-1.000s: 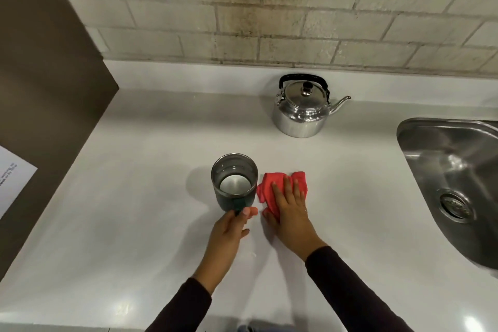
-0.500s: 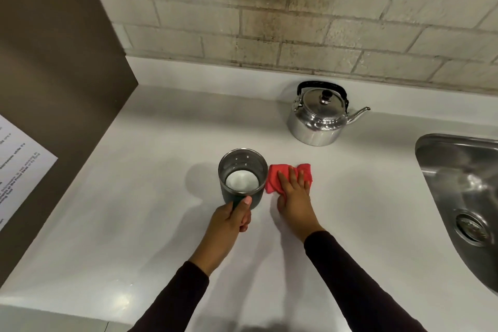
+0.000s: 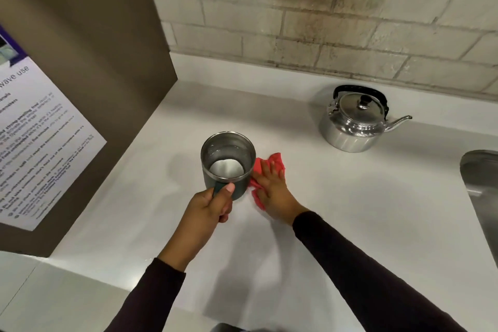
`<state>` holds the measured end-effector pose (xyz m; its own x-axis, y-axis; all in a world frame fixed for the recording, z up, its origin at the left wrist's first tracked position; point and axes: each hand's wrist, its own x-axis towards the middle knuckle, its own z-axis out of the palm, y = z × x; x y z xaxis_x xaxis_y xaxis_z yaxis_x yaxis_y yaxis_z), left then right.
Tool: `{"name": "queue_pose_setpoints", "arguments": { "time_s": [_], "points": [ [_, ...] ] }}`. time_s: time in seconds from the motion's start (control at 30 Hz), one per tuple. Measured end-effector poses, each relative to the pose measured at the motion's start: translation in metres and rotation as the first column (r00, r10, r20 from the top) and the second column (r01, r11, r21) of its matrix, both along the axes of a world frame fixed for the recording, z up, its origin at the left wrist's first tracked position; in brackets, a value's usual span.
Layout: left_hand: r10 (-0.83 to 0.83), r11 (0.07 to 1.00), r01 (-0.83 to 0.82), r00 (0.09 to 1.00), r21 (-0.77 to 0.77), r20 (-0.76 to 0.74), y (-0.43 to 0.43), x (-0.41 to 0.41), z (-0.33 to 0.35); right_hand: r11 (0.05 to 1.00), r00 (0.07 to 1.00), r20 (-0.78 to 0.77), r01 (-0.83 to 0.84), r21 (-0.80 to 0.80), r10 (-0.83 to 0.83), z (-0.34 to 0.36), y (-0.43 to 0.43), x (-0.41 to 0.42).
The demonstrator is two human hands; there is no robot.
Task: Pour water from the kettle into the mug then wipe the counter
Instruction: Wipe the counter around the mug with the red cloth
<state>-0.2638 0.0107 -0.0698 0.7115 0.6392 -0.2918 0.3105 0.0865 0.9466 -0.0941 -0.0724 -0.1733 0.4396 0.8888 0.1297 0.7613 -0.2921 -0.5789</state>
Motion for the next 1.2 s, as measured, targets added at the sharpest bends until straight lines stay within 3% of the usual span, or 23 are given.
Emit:
{"name": "queue_pose_setpoints", "arguments": {
  "time_s": [0.1, 0.27, 0.47, 0.57, 0.7, 0.8, 0.9, 0.97, 1.07, 1.2],
  "points": [
    [0.027, 1.0, -0.027, 1.0, -0.011, 0.001, 0.006, -0.005, 0.0, 0.983, 0.967, 0.224, -0.082, -0.166, 0.119, -0.01, -0.021, -0.039],
    [0.068, 0.997, -0.068, 0.998, -0.032, -0.008, 0.013, -0.01, -0.001, 0.985, 0.968, 0.214, -0.104, -0.138, 0.132, -0.015, -0.075, -0.033],
    [0.052, 0.998, -0.053, 0.999, -0.04, -0.011, 0.015, -0.02, 0.004, 0.955, 0.96, 0.183, 0.242, -0.171, -0.211, -0.013, -0.054, 0.042],
    [0.038, 0.998, -0.037, 0.999, -0.046, 0.004, 0.012, -0.024, 0.007, 0.922, 0.948, 0.134, 0.312, -0.23, -0.288, -0.012, -0.007, 0.052],
    [0.013, 0.999, -0.012, 0.999, -0.03, 0.031, 0.01, -0.03, 0.011, 0.958, 0.982, 0.134, 0.163, -0.236, -0.134, -0.007, 0.044, 0.022],
    [-0.001, 1.0, 0.001, 0.999, -0.012, 0.044, 0.01, -0.031, 0.011, 0.995, 0.989, 0.127, -0.068, -0.076, 0.077, -0.003, 0.05, -0.019],
    [0.004, 1.0, -0.004, 1.0, 0.01, 0.031, 0.011, -0.031, 0.009, 0.953, 0.954, 0.016, -0.299, 0.046, 0.299, 0.004, 0.025, -0.051],
    [-0.014, 0.999, 0.013, 1.0, 0.032, 0.019, 0.012, -0.031, 0.006, 0.925, 0.925, -0.027, -0.378, 0.04, 0.379, 0.004, -0.001, -0.061],
    [-0.03, 0.999, 0.029, 0.999, 0.024, 0.012, 0.014, -0.03, -0.001, 0.929, 0.919, -0.147, -0.369, 0.011, 0.366, 0.0, -0.04, -0.065],
    [-0.095, 0.995, 0.095, 0.995, -0.041, 0.006, 0.008, -0.015, -0.018, 0.983, 0.959, -0.225, -0.182, -0.029, 0.171, 0.0, -0.091, -0.064]
  ]
}}
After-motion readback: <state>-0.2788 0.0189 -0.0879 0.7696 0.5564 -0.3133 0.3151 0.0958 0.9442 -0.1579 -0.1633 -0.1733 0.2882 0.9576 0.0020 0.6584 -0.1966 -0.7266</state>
